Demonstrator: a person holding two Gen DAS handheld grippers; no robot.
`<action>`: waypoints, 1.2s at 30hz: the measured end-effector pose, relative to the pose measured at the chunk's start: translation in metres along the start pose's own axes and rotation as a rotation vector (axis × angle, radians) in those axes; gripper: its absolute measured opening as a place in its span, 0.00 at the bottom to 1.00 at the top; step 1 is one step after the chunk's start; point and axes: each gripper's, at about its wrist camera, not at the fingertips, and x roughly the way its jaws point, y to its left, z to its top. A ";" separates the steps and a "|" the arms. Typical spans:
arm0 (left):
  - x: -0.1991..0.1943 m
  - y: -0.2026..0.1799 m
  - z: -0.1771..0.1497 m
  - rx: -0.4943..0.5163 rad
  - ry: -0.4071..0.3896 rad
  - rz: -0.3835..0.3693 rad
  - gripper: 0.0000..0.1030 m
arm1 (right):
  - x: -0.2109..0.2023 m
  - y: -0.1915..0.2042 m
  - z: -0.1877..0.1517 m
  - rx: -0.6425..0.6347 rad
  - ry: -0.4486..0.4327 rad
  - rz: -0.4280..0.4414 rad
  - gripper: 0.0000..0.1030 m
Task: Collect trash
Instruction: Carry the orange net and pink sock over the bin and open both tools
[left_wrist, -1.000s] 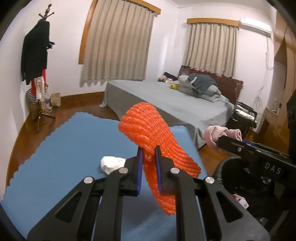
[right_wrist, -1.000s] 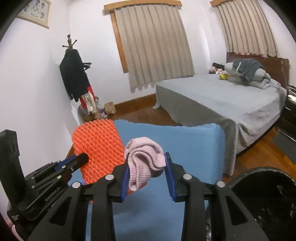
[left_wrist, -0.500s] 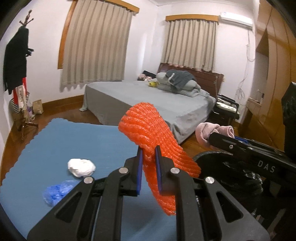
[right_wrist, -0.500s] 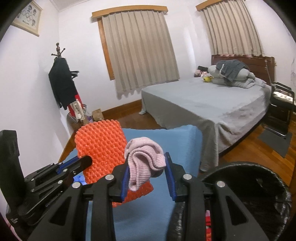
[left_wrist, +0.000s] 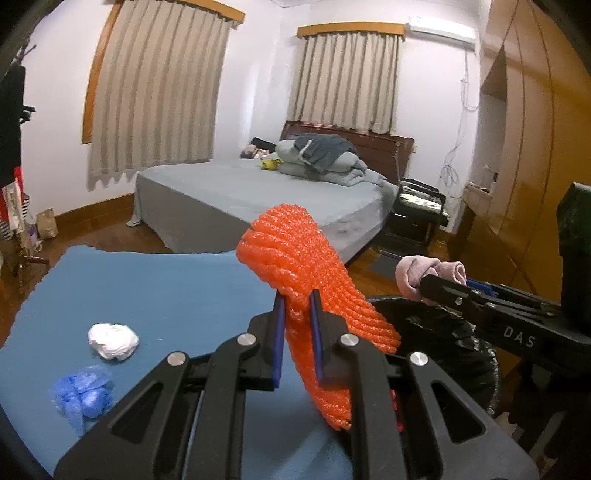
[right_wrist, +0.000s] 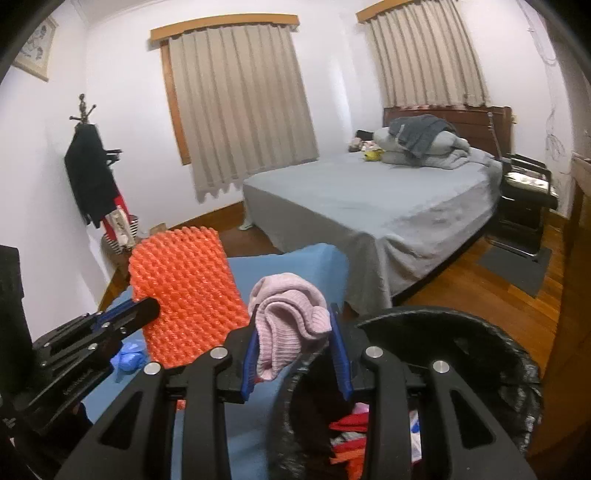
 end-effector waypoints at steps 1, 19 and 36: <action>0.002 -0.004 0.000 0.005 0.001 -0.010 0.12 | -0.001 -0.003 0.000 0.003 -0.001 -0.007 0.33; 0.032 -0.068 -0.006 0.074 0.018 -0.149 0.12 | -0.029 -0.063 -0.017 0.057 0.003 -0.156 0.33; 0.082 -0.108 -0.028 0.123 0.120 -0.219 0.12 | -0.021 -0.101 -0.043 0.127 0.066 -0.237 0.33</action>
